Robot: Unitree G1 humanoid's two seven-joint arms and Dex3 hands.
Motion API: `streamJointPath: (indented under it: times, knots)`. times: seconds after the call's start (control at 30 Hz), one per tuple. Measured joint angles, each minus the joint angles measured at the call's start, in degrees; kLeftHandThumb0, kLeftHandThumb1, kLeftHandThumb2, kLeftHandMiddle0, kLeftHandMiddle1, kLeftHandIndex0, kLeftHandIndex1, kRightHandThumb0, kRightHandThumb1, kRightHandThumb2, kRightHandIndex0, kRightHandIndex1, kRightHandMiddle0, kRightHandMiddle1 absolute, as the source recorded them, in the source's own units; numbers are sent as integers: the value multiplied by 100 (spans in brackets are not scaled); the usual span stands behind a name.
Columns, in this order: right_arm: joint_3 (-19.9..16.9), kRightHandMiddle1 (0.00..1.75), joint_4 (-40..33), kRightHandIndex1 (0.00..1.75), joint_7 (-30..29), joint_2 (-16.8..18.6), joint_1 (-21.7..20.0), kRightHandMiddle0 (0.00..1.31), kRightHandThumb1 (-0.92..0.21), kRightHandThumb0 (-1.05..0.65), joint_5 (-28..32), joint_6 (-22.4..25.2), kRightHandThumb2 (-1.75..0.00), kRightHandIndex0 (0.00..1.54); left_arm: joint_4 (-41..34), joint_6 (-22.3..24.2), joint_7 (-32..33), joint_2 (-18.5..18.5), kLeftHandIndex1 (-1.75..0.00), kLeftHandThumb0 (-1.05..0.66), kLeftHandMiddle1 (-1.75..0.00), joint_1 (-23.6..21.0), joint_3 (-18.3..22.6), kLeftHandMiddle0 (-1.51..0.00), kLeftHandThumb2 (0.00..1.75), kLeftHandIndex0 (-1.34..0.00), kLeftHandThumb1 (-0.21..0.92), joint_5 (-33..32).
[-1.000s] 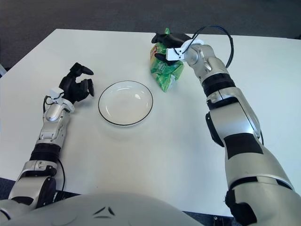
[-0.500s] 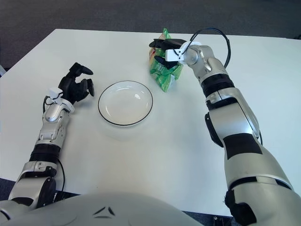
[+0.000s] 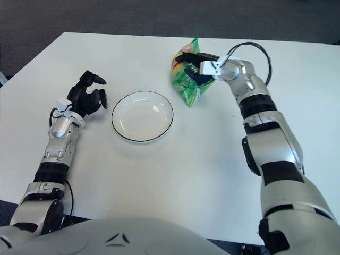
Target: Put the snack into the plate.
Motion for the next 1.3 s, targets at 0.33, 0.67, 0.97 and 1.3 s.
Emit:
streamJointPath:
  times: [0.33,0.67,0.97,1.3]
  knots:
    - [-526,54,-1718,8,572,-635,1244,0,-92,-82,564,465,-129,12,71,-1,-3,28,-175,-36,-175,9,9,-103,69,-27,80,2]
    - [-1059,54,-2599,9,750,-1136,2076,0,-92,-84,913,445,-129,14,186,-93,-9,28,-175,-36,-175,-56,16,-102,69,-27,80,10]
    - [-1565,61,-3045,10,795,-1475,2810,0,-92,-89,1294,379,-129,18,209,-123,19,35,-175,-36,-175,-44,16,-103,69,-27,80,96]
    - [-1895,68,-3494,13,834,-1585,3181,0,-92,-93,1465,597,-120,22,244,-114,127,57,-175,-36,-175,-42,36,-103,69,-27,80,202]
